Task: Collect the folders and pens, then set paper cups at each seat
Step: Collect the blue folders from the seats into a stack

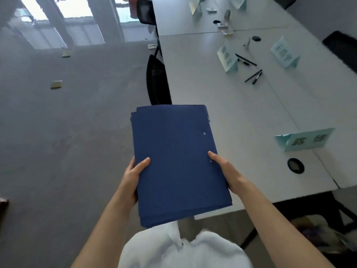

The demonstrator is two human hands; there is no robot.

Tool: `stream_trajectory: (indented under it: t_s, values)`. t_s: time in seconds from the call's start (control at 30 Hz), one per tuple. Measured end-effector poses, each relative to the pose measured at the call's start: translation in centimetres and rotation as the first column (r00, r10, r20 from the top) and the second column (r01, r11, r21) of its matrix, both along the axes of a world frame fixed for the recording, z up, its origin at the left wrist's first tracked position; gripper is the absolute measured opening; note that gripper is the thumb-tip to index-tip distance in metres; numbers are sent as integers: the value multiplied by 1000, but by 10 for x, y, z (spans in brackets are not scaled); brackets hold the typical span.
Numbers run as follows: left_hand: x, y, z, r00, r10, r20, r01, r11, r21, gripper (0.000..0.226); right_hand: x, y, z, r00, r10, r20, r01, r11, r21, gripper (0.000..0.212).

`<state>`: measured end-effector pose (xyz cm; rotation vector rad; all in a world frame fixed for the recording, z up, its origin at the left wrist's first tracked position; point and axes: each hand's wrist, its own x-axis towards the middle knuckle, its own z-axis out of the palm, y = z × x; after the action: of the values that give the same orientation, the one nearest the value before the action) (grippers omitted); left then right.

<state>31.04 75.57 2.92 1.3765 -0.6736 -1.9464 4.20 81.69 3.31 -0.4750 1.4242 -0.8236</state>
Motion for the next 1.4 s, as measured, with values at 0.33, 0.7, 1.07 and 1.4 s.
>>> stream_trajectory:
  t_s: [0.33,0.7,1.07,1.4]
  values:
    - [-47,-141,-3,824,-560,85,566,816,-114,72,-8,-13,-4,896,-430,-114,428,903,-42,27]
    - [-152,-149,2,568,-715,407,818,437,-374,86,-26,43,-4,694,-627,-354,526,777,-346,62]
    - [-193,-143,-16,484,-619,618,873,297,-386,79,-6,75,-44,499,-615,-610,559,766,-316,70]
    - [-182,-151,-31,267,-730,629,964,209,-166,86,-7,72,-59,600,-581,-550,527,805,-275,103]
